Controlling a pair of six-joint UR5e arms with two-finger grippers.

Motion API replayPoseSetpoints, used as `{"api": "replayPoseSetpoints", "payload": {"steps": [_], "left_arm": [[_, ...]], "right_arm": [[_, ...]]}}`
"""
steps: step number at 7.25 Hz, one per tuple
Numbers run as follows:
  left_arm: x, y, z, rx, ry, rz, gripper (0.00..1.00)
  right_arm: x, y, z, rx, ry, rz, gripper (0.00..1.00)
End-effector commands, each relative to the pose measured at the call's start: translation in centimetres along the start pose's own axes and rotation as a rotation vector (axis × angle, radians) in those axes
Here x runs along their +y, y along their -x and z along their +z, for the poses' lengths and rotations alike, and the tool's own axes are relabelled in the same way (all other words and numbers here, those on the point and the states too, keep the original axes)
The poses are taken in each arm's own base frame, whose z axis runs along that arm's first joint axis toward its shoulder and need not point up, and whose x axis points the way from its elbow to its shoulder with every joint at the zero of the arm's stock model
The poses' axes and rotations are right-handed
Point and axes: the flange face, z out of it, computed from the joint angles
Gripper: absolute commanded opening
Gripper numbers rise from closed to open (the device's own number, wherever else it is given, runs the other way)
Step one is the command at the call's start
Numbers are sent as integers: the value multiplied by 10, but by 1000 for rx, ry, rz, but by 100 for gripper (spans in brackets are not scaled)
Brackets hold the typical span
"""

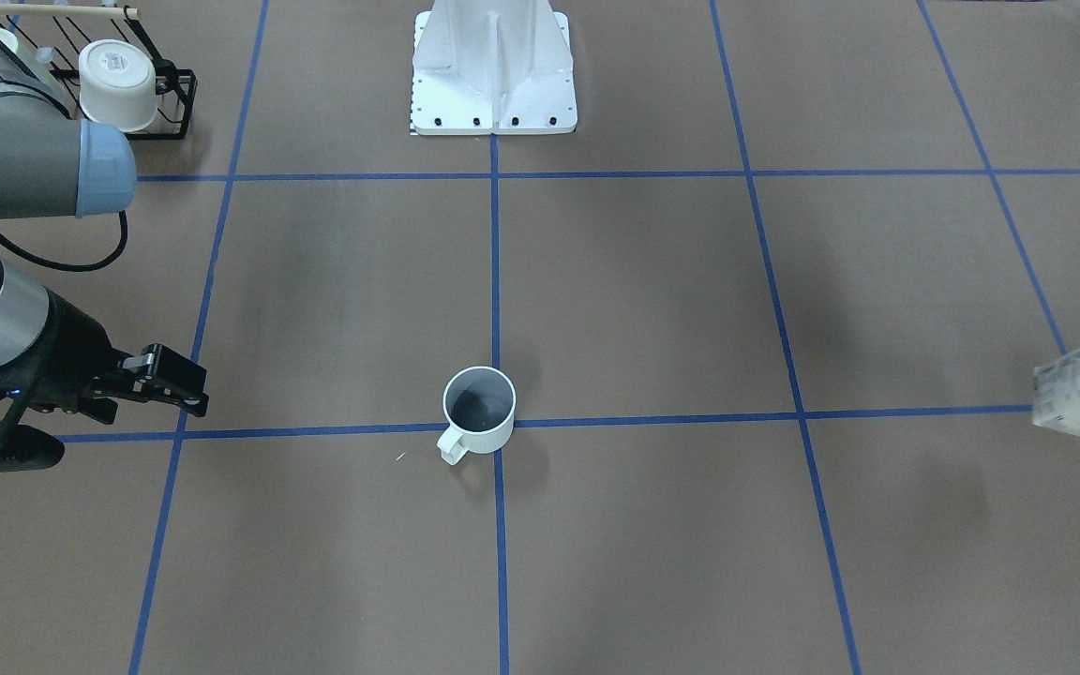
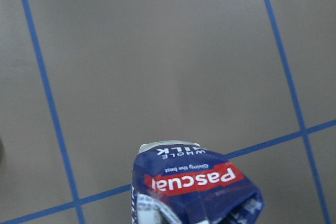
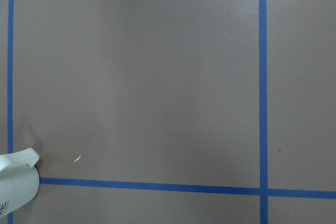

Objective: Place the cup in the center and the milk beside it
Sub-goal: 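Carry the milk carton with the left gripper beside the white mug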

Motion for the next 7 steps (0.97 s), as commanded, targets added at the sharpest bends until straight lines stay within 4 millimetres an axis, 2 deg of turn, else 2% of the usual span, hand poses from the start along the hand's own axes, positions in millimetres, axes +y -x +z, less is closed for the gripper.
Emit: {"api": "replayPoseSetpoints", "payload": {"steps": [1, 2, 3, 5, 6, 7], "left_arm": [[-41, -121, 3, 40, -12, -123, 0], [-54, -183, 14, 63, 6, -179, 0], [-65, -234, 15, 47, -18, -226, 0], [-64, -338, 51, 54, -17, -269, 0], [-66, -382, 74, 70, -35, -308, 0], [-66, -415, 94, 82, -54, -326, 0]], "right_arm": [[1, -8, 1, 3, -1, 5, 100], [0, -10, 0, 4, -2, 8, 100], [0, -11, 1, 8, -5, 9, 100], [0, -10, 0, 8, -7, 7, 100], [0, -10, -1, 7, -8, 6, 100], [1, -10, -1, 8, -9, 7, 100]]}}
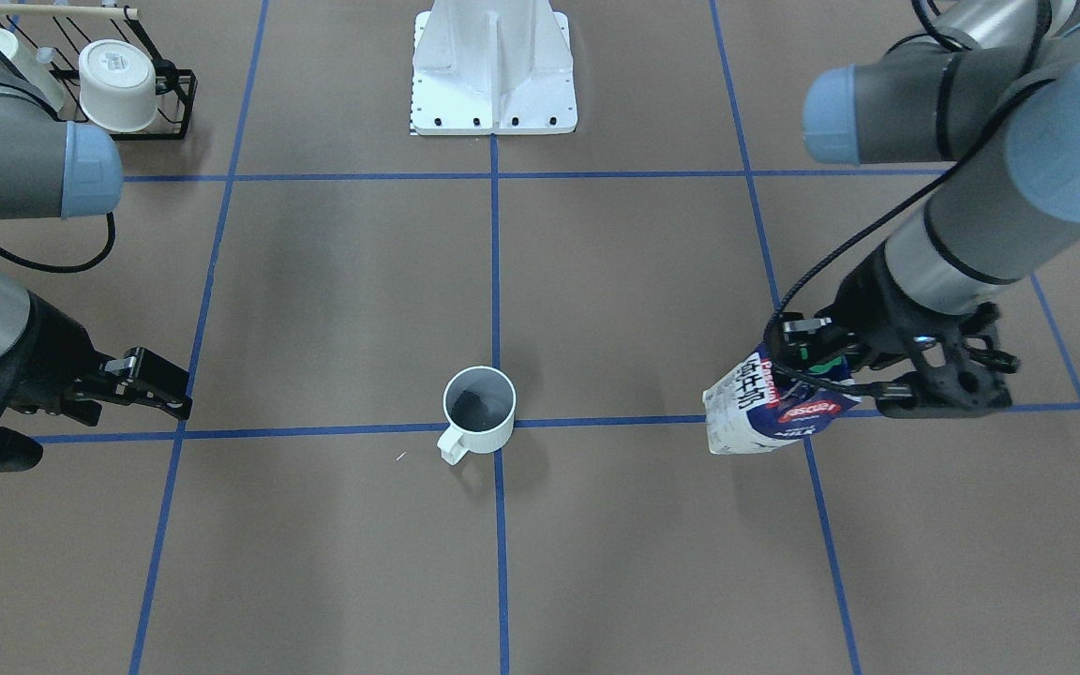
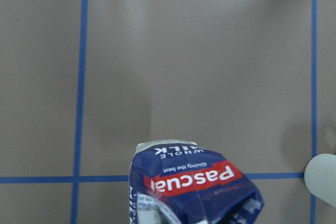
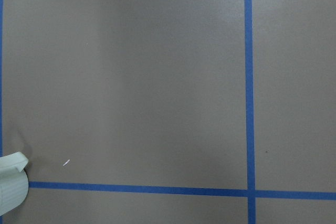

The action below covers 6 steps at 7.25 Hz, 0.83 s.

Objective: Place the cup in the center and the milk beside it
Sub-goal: 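Carry the milk carton with the left gripper beside the white mug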

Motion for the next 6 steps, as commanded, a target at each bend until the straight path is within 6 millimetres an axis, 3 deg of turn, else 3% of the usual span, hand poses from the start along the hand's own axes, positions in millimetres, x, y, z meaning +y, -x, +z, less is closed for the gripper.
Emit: {"api": "replayPoseSetpoints", "payload": {"steps": [1, 2, 6], "left_arm": [[16, -73, 29, 33, -11, -42, 0], [28, -96, 44, 17, -24, -45, 0], [45, -106, 79, 38, -19, -36, 0]], "right_arm": [[1, -1, 0, 0, 1, 2, 100], [1, 0, -1, -1, -1, 0, 100], [4, 0, -4, -3, -9, -5, 100]]}}
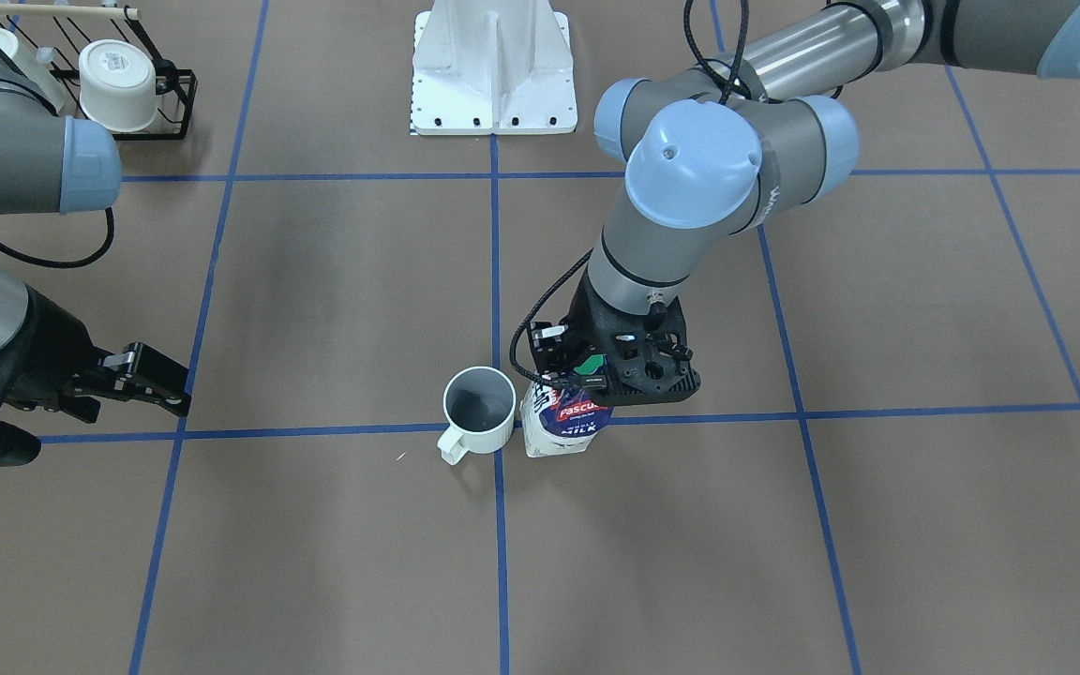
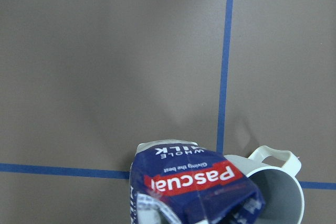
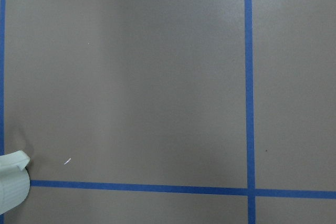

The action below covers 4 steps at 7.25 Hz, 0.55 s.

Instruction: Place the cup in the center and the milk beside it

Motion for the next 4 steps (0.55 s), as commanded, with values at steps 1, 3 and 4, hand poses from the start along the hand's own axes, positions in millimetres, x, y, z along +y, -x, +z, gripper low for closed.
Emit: {"api": "replayPoseSetpoints", "payload": {"steps": [1, 3, 4], "left_arm": [[7, -2, 11, 0, 9, 4, 69], [9, -5, 3, 11, -2, 22, 98], [10, -8, -9, 28, -11, 23, 98]], "right_arm": [[1, 1, -1, 0, -5, -2, 100], [7, -7, -2, 0, -12, -9, 100], [23, -22, -6, 19, -45, -19, 100]]}}
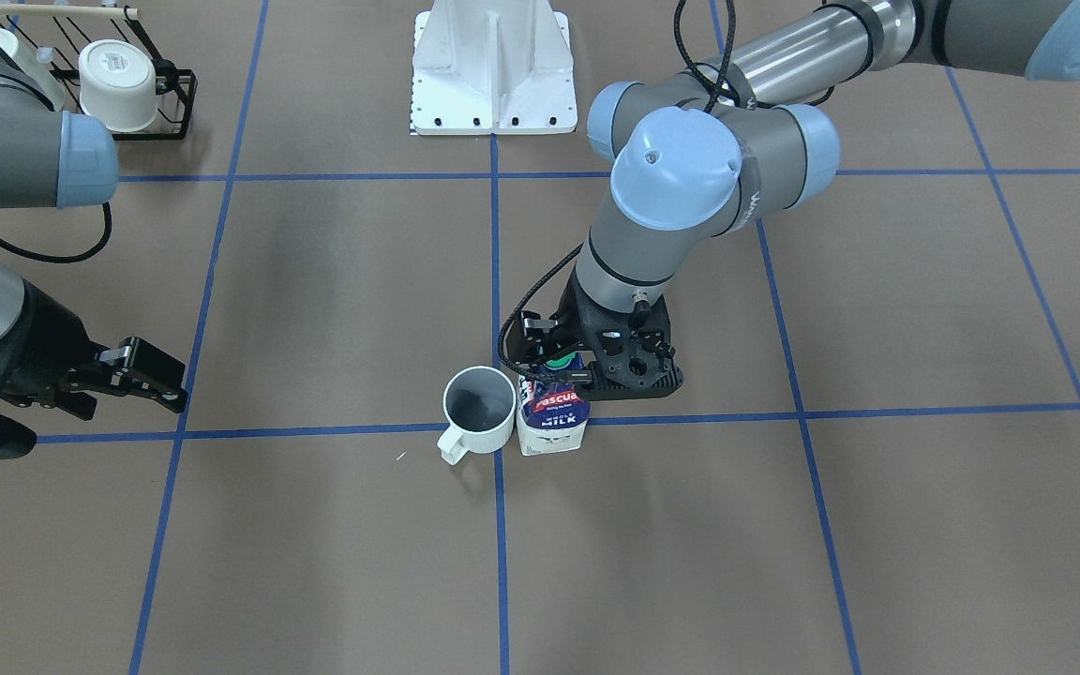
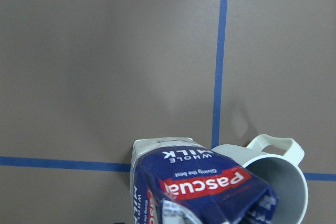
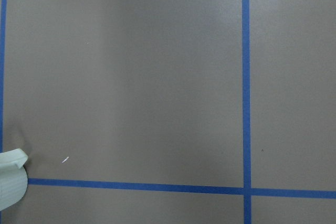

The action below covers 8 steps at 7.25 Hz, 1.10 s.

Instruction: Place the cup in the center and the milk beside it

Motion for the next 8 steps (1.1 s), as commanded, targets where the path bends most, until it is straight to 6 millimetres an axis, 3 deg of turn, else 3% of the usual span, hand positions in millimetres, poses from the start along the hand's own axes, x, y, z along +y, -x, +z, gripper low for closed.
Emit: {"api": "replayPoseSetpoints", "payload": {"steps": [1, 2, 3, 5, 6, 7, 8], "left_arm": [[7, -6, -24, 35, -15, 11, 98], [10, 2, -41, 56, -30, 16, 98], [23, 53, -60, 68, -26, 10, 98], [10, 158, -117, 81, -3, 36, 98], [3, 224, -119, 36, -10, 111, 98], [7, 301, -111, -30, 2, 181, 98], [4, 391, -125, -93, -1, 276, 98]], "right_arm": [[19, -28, -5, 45, -97, -30, 100], [21, -28, -3, 37, -125, -46, 100], [35, -39, 14, 46, -98, -43, 100], [49, -74, 32, 99, -79, -18, 100], [38, -99, 12, 90, -78, 32, 100], [32, -139, -7, 85, -68, 68, 100], [26, -177, -26, 100, -38, 50, 100]]}}
